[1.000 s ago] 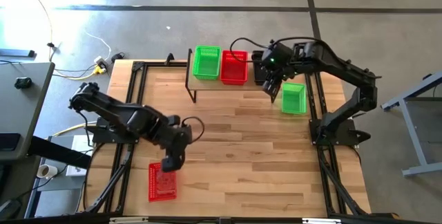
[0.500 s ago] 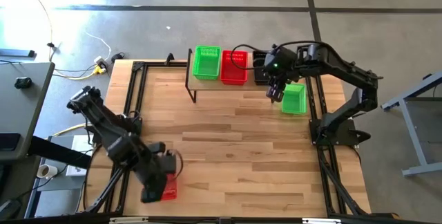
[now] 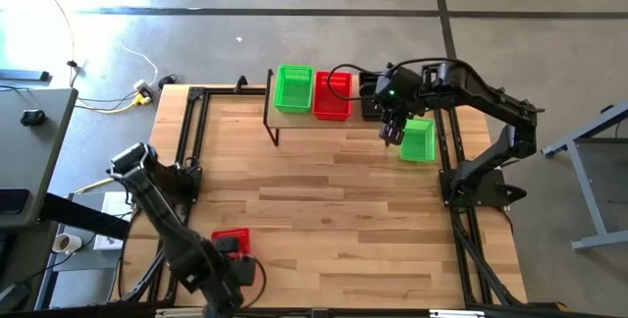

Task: Stack baskets on shelf by color
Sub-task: Stack the red bin on top of the stacked red bins on the shelf

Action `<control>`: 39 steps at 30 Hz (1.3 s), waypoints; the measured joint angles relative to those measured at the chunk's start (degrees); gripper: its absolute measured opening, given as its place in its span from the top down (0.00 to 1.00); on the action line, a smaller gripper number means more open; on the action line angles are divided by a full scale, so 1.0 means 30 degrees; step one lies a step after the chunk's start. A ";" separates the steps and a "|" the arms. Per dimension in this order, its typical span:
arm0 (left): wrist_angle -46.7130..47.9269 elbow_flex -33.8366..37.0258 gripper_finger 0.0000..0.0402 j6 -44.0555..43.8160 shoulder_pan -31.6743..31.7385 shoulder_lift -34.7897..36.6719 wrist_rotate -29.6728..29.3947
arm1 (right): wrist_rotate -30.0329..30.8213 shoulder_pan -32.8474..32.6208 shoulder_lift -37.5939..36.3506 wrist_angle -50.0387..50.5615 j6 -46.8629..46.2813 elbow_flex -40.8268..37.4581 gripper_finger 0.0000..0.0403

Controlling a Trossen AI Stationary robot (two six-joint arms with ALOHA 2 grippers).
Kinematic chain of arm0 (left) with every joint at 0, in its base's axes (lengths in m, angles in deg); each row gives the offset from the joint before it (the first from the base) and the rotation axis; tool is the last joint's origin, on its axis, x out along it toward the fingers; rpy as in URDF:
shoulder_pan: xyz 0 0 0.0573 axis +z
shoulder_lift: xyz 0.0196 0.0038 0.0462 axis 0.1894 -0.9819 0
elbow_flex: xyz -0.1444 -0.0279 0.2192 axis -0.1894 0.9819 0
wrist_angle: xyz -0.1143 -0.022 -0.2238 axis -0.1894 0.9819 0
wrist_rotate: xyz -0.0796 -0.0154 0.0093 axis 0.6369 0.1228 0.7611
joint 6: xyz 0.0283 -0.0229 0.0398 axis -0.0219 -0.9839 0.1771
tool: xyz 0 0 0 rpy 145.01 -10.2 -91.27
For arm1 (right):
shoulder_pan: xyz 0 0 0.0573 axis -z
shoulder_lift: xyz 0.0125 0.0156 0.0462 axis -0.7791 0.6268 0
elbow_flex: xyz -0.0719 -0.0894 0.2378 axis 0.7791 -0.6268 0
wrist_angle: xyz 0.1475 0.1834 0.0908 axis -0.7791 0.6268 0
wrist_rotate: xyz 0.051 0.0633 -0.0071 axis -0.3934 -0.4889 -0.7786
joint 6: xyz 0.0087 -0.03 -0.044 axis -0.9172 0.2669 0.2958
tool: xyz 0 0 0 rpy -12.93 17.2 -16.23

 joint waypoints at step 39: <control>0.0387 0.0000 0.87 -0.0781 -0.0204 -0.6318 0.1966 | -0.0044 -0.0007 0.0000 -0.0001 0.0503 -0.0003 0.65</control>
